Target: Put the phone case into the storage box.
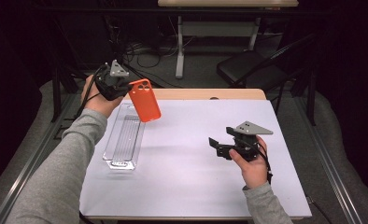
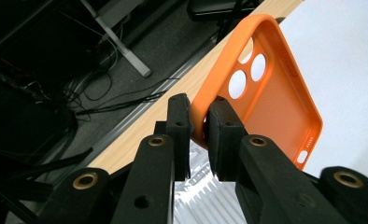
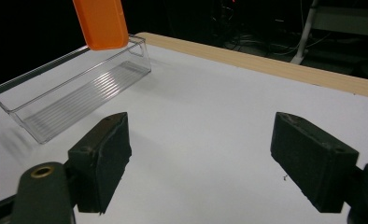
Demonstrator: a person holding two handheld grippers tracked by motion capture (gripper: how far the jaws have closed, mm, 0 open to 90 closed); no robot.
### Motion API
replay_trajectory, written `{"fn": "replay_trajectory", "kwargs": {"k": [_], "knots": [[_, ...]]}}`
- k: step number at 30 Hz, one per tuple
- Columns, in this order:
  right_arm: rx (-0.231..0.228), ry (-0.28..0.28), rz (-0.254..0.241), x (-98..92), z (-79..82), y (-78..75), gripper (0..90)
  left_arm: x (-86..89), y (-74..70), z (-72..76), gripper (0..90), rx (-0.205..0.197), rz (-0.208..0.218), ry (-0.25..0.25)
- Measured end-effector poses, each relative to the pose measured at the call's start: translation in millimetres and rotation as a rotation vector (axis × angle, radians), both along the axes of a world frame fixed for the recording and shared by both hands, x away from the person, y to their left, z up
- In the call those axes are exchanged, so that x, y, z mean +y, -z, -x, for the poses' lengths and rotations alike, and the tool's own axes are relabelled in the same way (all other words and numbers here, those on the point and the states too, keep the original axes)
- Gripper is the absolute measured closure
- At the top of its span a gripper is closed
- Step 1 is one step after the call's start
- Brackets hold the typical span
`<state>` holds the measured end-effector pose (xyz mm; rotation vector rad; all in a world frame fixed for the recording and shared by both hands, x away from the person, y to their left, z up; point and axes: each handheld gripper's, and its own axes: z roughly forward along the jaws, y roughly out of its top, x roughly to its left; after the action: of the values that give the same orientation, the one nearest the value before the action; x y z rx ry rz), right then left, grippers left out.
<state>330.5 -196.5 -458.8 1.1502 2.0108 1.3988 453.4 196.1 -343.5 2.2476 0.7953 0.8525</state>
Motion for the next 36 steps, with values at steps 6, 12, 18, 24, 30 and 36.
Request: {"fn": "replay_trajectory", "kwargs": {"k": [6,12,18,24,30,36], "knots": [[-0.004,0.005,-0.002,-0.6,-0.3,0.2,19.6,3.5,0.9,-4.6,80.6,-0.018,-0.022,0.000],[-0.004,0.013,0.005,-1.8,-0.5,0.4,19.5,6.9,2.6,-9.6,80.5,-0.038,-0.025,-0.007],[-0.008,0.018,0.008,-0.9,-0.2,1.4,19.6,13.3,4.6,-15.5,80.5,-0.052,-0.026,-0.010],[-0.006,0.029,0.022,-0.2,-0.5,3.7,19.5,23.2,6.7,-21.6,80.5,-0.067,-0.032,-0.017],[-0.003,0.034,0.041,1.1,-1.0,5.7,19.5,33.0,10.2,-28.2,80.5,-0.077,-0.031,-0.017],[-0.008,0.048,0.041,0.5,-0.3,5.1,19.5,43.0,15.5,-34.8,80.5,-0.069,-0.038,-0.020]]}}
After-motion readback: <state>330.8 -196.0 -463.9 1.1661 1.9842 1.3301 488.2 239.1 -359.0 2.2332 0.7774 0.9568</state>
